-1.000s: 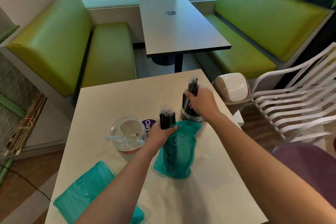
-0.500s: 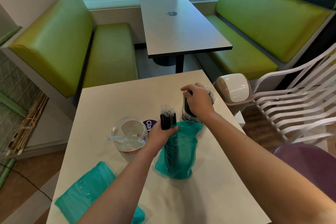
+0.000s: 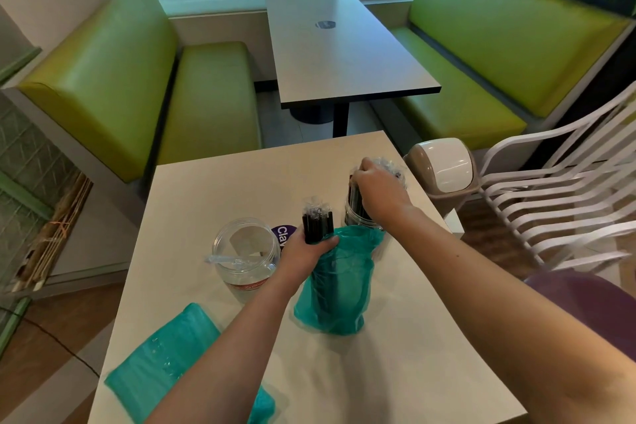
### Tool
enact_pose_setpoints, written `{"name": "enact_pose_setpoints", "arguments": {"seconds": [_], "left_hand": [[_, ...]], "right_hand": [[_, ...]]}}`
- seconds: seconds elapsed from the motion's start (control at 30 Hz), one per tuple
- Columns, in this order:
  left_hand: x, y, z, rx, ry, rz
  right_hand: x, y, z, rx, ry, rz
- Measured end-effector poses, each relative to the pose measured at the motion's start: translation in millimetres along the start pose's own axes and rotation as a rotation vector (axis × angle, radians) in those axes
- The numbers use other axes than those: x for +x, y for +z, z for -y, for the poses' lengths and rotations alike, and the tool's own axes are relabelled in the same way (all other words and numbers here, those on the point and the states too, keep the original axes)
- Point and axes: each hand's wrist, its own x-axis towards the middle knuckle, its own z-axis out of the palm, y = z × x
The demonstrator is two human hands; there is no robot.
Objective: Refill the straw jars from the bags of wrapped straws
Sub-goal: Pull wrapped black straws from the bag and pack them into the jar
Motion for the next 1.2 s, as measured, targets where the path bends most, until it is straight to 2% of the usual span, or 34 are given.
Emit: {"name": "enact_pose_setpoints", "arguments": {"seconds": [0.13, 0.3, 0.47, 0.63, 0.83, 0.9, 1.03, 1.2], "left_hand": [[1.4, -0.5, 2.1, -0.003, 0.000, 0.003], [2.0, -0.4, 2.8, -0.015, 0.000, 0.019], [3.4, -0.2, 5.1, -0.014, 0.010, 0.007], [1.8, -0.3, 4.7, -0.019, 0.024, 0.005], [7.3, -0.2, 9.1, -0.056, 0.040, 0.001], [9.9, -0.8, 10.9, -0.096, 0.027, -0.022], [10.5, -1.8, 9.9, -0.125, 0.002, -0.035], [8.3, -3.0, 12.7, -0.124, 0.014, 0.001]], "right_hand": [[2.7, -3.2, -0.8, 0.067, 0.061, -0.107], [-6.1, 12.4, -5.2, 0.163, 0.022, 0.077], [-10.5, 19.1, -1.1, 0.323, 0.090, -0.125], [-16.5, 23.2, -2.1, 0.350, 0.120, -0.132], [-45.5, 27.5, 19.1, 0.374, 0.132, -0.317], [-54.8, 40.6, 24.7, 0.506, 0.201, -0.269], [-65.4, 59.7, 27.5, 0.760, 0.336, -0.051], [-65.0, 67.9, 22.7, 0.840, 0.399, 0.081]]}}
